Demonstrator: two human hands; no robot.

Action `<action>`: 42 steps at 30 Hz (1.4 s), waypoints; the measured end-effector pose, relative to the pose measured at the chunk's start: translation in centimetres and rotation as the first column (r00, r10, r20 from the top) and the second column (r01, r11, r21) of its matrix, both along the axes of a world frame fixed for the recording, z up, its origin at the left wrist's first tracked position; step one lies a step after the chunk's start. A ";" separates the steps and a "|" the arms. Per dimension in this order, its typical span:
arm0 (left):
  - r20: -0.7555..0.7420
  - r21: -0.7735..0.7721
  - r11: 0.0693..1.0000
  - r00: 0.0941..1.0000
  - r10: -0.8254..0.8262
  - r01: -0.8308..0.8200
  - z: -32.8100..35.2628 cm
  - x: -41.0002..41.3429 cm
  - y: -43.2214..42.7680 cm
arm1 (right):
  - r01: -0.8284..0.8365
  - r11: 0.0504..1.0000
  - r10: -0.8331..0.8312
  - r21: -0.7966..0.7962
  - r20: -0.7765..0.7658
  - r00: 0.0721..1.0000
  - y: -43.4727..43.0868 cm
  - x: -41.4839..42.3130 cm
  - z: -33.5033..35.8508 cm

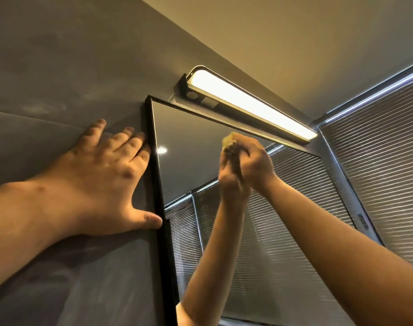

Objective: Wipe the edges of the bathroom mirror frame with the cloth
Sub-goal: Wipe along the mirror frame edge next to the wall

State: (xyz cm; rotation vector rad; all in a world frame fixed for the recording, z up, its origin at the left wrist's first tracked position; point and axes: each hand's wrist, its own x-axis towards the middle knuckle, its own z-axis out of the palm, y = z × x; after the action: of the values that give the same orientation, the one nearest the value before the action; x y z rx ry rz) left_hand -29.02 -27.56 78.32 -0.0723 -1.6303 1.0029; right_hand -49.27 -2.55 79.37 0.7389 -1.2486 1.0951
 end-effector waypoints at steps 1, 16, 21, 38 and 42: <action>-0.010 -0.013 1.000 1.000 -0.015 0.015 -0.1 -0.1 0.0 | 0.010 0.999 -0.007 -0.035 0.058 0.998 0.9 -0.6 -0.1; -0.066 -0.062 0.997 0.997 -0.048 0.044 0.2 -0.9 -0.3 | 0.043 0.993 -0.019 -0.113 0.201 0.979 2.5 -2.2 -2.3; -0.078 -0.063 0.997 0.995 -0.055 0.050 0.1 -1.2 -0.6 | -0.011 0.999 0.013 0.048 -0.049 0.999 -3.0 1.9 -2.3; -0.059 -0.073 0.995 0.995 -0.078 0.074 -0.1 -1.6 -0.5 | 0.001 0.993 0.028 -0.122 0.241 0.970 3.8 -4.2 -5.9; -0.071 -0.076 0.995 0.994 -0.078 0.072 -0.1 -1.6 -0.5 | -0.052 0.999 0.052 -0.011 0.033 0.998 0.4 -0.7 -6.7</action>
State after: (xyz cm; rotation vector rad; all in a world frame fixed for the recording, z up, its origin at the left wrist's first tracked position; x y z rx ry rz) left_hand -30.65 -28.06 78.24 -0.1431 -1.5127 0.9959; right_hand -49.92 -2.13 72.63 0.7522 -1.2571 1.1591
